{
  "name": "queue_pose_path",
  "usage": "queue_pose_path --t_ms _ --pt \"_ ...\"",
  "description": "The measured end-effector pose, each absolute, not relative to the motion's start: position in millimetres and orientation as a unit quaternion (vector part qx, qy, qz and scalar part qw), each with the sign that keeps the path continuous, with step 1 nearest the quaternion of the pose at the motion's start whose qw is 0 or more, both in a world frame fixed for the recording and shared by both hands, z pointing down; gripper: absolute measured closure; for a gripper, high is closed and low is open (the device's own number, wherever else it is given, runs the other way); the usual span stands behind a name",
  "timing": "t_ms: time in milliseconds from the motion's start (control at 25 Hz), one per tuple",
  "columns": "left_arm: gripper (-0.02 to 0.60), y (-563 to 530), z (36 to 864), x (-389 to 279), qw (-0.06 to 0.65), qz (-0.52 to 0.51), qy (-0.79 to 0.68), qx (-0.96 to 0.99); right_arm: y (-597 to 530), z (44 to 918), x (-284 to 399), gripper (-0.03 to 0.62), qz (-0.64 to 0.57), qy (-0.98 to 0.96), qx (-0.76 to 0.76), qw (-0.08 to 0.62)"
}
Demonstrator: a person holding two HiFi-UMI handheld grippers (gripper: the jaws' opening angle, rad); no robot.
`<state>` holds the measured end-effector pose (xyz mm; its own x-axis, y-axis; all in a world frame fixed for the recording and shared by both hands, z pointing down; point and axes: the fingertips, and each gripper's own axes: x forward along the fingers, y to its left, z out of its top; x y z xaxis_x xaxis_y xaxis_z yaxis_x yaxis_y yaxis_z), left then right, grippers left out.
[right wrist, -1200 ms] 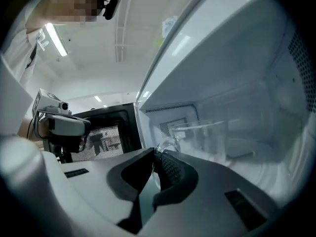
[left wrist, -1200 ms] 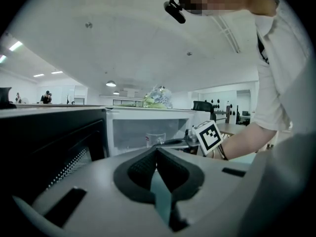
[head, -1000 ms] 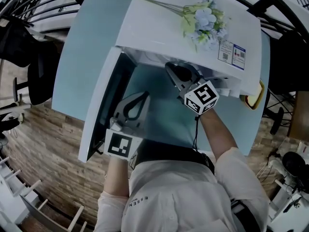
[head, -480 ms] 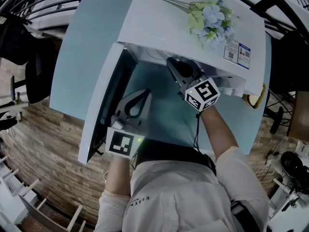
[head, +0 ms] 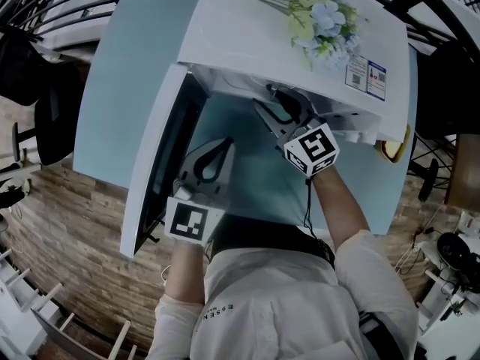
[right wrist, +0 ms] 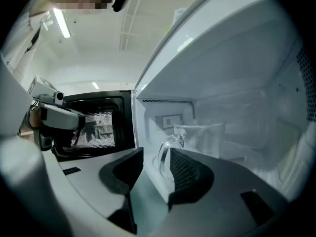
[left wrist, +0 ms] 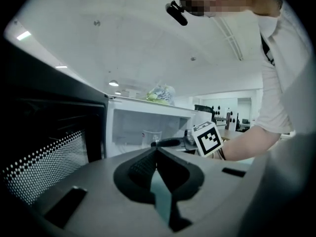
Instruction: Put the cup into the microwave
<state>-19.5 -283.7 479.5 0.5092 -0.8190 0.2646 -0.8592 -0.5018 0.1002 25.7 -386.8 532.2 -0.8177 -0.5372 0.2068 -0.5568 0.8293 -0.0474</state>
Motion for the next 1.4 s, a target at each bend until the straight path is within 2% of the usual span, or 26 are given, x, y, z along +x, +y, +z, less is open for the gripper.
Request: queue_pose_path --t_ms 520,680,840,1400 --pt "0.58 -273 457 -7 0.086 0.09 -0.457 0.881 -351 512 55 0.436 0.083 -0.938 0.326 0.085" --pt "0.58 -263 440 -9 0.077 0.08 -0.448 0.887 -326 483 57 0.525 0.076 -0.934 0.342 0.063" --pt "0.579 -250 424 -12 0.07 0.082 -0.436 0.893 -304 453 57 0.568 0.07 -0.931 0.354 0.044" --pt "0.58 -218 359 -16 0.004 0.08 -0.388 0.918 -248 370 69 0.579 0.02 -0.901 0.431 0.043"
